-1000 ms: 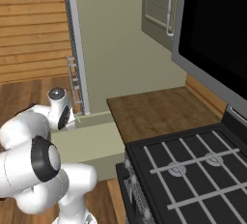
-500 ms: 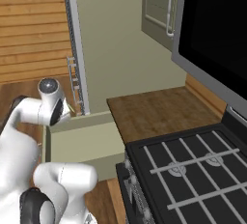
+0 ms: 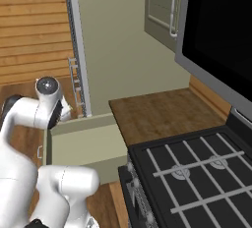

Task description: Take a straw from the drawer in front and place it inside the glass cup on the dining counter.

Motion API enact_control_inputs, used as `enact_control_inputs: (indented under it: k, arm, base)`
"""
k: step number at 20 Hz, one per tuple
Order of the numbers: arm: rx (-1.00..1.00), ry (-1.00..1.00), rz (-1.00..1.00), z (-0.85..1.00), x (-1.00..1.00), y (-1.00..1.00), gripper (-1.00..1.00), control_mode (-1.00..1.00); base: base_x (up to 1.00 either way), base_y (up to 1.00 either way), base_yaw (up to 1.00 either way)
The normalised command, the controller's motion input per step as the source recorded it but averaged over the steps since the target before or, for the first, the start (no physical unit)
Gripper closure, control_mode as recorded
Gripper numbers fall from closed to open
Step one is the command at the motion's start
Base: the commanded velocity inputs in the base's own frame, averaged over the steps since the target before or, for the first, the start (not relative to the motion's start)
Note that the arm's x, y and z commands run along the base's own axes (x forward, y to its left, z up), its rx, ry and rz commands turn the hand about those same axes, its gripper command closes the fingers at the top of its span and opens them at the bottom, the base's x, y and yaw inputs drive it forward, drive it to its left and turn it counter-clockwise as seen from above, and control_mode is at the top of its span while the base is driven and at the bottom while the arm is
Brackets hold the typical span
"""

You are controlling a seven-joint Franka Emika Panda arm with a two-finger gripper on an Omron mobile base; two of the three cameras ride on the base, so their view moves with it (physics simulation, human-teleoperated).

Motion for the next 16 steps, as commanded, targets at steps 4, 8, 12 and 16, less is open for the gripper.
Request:
enact_control_inputs:
  k: [4, 8, 12, 16]
  arm:
    - [0.00, 0.00, 0.00, 0.00, -0.02, -0.01, 1.00, -1.00]
    - [0.02, -0.17, 0.00, 0.31, -0.43, -0.12, 1.00, -1.00]
    - [0.03, -0.08, 0.03, 0.38, -0.30, -0.01, 1.00, -1.00]
    - [-0.01, 0.00, 0.05, 0.08, -0.24, 0.12, 1.00, -1.00]
  base:
    - [0.00, 0.00, 0.00]
    - [0.00, 0.00, 0.00]
    - [0.00, 0.00, 0.00]
    - [0.00, 0.00, 0.00]
